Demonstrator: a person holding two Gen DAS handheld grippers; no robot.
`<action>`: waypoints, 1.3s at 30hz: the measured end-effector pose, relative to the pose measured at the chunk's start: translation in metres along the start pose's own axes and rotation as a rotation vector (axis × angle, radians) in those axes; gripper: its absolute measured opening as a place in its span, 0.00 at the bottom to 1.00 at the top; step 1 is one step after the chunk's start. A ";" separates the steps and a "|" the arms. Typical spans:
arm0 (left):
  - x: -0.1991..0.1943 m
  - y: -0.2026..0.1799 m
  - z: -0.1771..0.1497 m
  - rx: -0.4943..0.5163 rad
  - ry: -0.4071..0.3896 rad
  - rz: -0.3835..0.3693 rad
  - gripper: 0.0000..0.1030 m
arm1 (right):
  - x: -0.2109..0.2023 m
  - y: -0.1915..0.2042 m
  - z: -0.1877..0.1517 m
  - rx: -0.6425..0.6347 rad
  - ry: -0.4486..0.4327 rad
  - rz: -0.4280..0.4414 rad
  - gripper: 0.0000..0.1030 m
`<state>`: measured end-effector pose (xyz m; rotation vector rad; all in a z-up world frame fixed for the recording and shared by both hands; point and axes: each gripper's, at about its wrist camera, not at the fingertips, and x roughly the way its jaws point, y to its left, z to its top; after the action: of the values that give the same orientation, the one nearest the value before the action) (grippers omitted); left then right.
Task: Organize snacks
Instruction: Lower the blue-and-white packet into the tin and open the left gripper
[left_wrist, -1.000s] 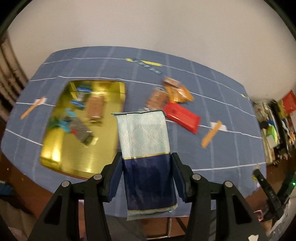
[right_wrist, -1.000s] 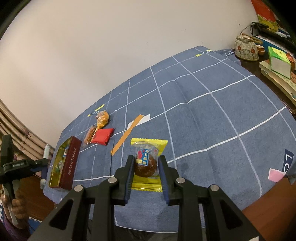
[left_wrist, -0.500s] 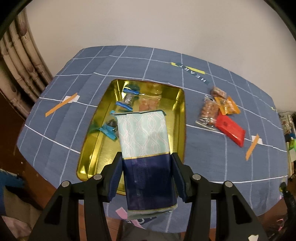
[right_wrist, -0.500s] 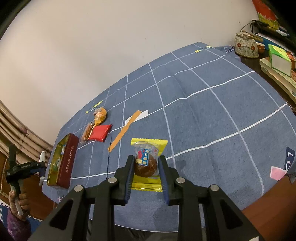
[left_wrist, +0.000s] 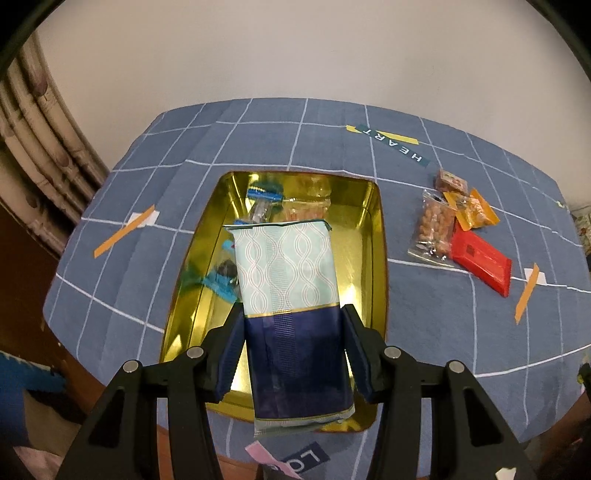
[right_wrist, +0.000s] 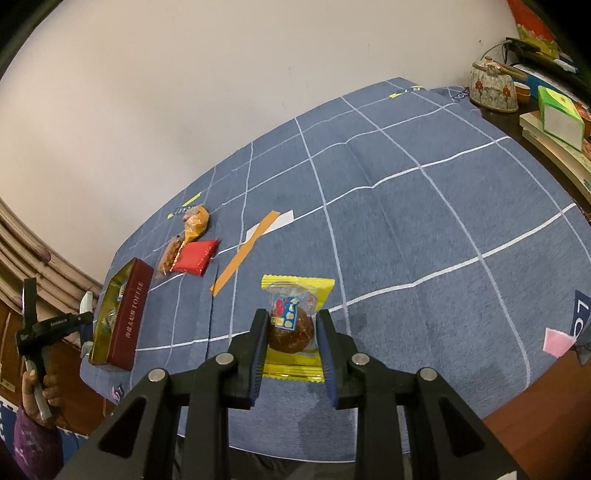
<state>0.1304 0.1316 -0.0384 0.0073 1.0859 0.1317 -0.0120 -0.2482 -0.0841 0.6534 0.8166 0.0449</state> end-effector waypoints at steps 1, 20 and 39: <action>0.002 0.000 0.002 0.003 0.000 0.006 0.46 | 0.000 0.000 0.000 0.000 0.001 0.000 0.26; 0.049 -0.015 0.045 0.039 0.028 0.037 0.46 | 0.010 -0.006 -0.003 0.003 0.024 -0.017 0.26; 0.091 -0.034 0.069 0.072 0.083 0.024 0.46 | 0.017 -0.010 -0.003 0.011 0.043 -0.034 0.26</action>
<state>0.2362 0.1124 -0.0891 0.0796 1.1737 0.1153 -0.0045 -0.2495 -0.1025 0.6507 0.8693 0.0235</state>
